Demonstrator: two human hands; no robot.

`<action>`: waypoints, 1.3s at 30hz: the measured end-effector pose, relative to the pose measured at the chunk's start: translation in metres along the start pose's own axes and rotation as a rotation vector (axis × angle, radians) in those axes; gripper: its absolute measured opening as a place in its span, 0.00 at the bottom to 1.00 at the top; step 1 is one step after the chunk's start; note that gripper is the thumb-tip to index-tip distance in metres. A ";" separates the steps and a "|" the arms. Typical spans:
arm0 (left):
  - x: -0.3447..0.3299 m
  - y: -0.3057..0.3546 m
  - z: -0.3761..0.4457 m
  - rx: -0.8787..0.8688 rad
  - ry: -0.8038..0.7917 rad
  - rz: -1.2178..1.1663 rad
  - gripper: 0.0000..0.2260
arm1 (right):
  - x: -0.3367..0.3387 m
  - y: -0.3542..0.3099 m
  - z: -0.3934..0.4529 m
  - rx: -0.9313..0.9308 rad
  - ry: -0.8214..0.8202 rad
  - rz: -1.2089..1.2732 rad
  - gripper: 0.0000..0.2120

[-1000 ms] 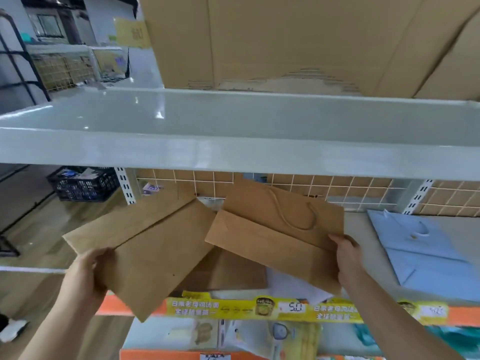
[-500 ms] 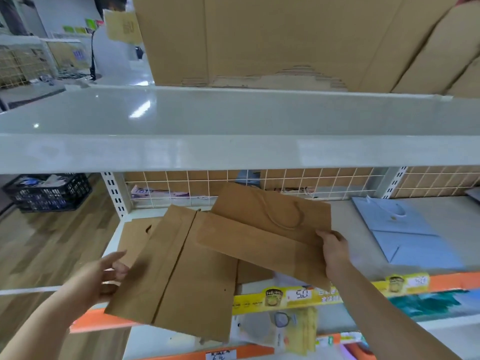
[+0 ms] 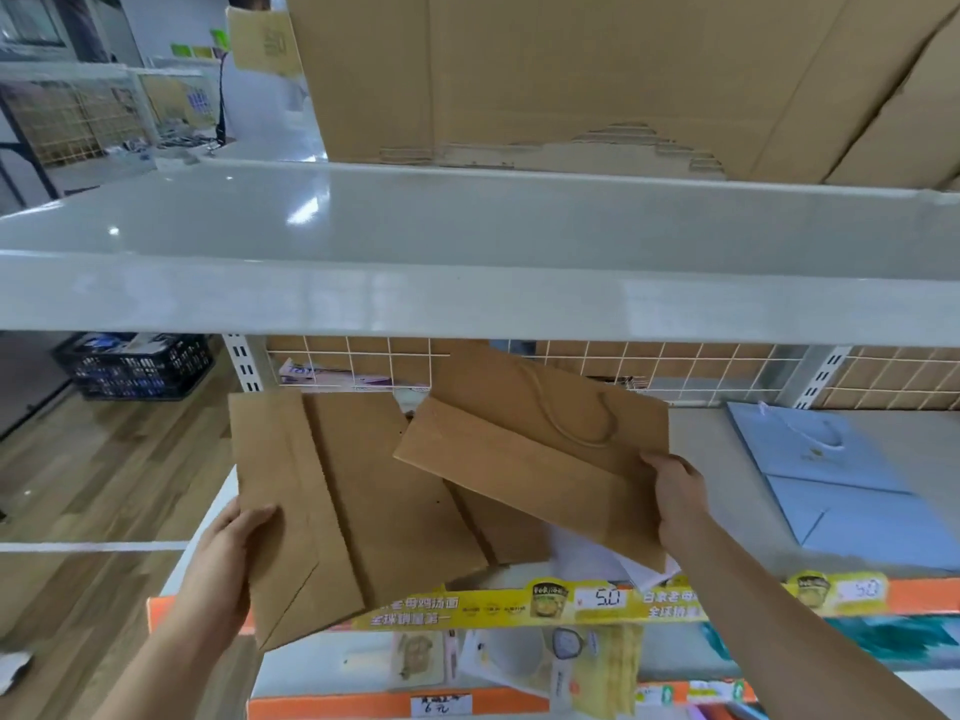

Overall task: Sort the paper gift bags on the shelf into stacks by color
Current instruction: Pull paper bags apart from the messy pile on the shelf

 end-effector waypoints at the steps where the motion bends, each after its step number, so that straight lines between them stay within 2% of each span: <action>1: 0.002 -0.003 -0.003 -0.025 0.015 -0.060 0.09 | -0.004 0.001 0.000 -0.007 -0.009 0.006 0.09; 6: -0.004 -0.041 -0.009 0.065 0.033 -0.226 0.10 | -0.025 0.003 -0.003 -0.022 -0.077 0.002 0.09; 9: -0.027 -0.066 -0.012 0.281 -0.007 -0.243 0.07 | -0.032 0.002 -0.004 -0.014 -0.096 -0.009 0.09; 11: -0.044 -0.078 -0.019 0.470 -0.083 -0.107 0.08 | -0.034 0.003 -0.006 -0.016 -0.106 -0.028 0.10; 14: -0.056 -0.083 -0.030 0.656 -0.246 0.143 0.20 | -0.039 0.000 -0.007 -0.003 -0.139 -0.038 0.11; 16: -0.058 -0.077 -0.031 0.683 -0.326 0.228 0.29 | -0.042 -0.003 -0.008 0.015 -0.159 -0.029 0.09; 18: -0.058 -0.060 -0.023 0.618 -0.320 0.224 0.30 | -0.045 -0.007 -0.009 0.031 -0.197 -0.025 0.07; 21: -0.062 -0.023 0.000 0.435 -0.230 0.029 0.23 | -0.055 -0.012 -0.013 0.052 -0.295 -0.051 0.09; 23: -0.071 -0.005 0.005 0.355 -0.261 0.025 0.21 | -0.063 -0.016 -0.017 0.077 -0.353 -0.081 0.09; 25: -0.081 -0.002 0.004 0.311 -0.322 0.123 0.18 | -0.071 -0.017 -0.022 0.098 -0.381 -0.114 0.09; 27: -0.081 -0.001 0.006 0.231 -0.298 0.221 0.11 | -0.081 -0.013 -0.026 0.082 -0.399 -0.152 0.11; 31: -0.034 0.011 0.024 0.114 0.041 0.369 0.05 | -0.110 0.000 -0.044 0.019 -0.516 -0.212 0.19; 35: 0.018 0.025 0.043 -0.011 0.262 0.631 0.10 | -0.137 0.007 -0.063 0.054 -0.618 -0.346 0.26; 39: 0.033 0.021 0.053 0.013 0.304 1.040 0.21 | -0.157 0.020 -0.078 0.118 -0.675 -0.515 0.24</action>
Point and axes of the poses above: each hand's wrist, its own z-axis towards the middle knuckle, its own x-axis out of the back of the hand, y = z × x, the point moved 8 cm from there along z, towards the middle knuckle, and after that the axes turned 5 degrees about -z, right-handed, at the moved point
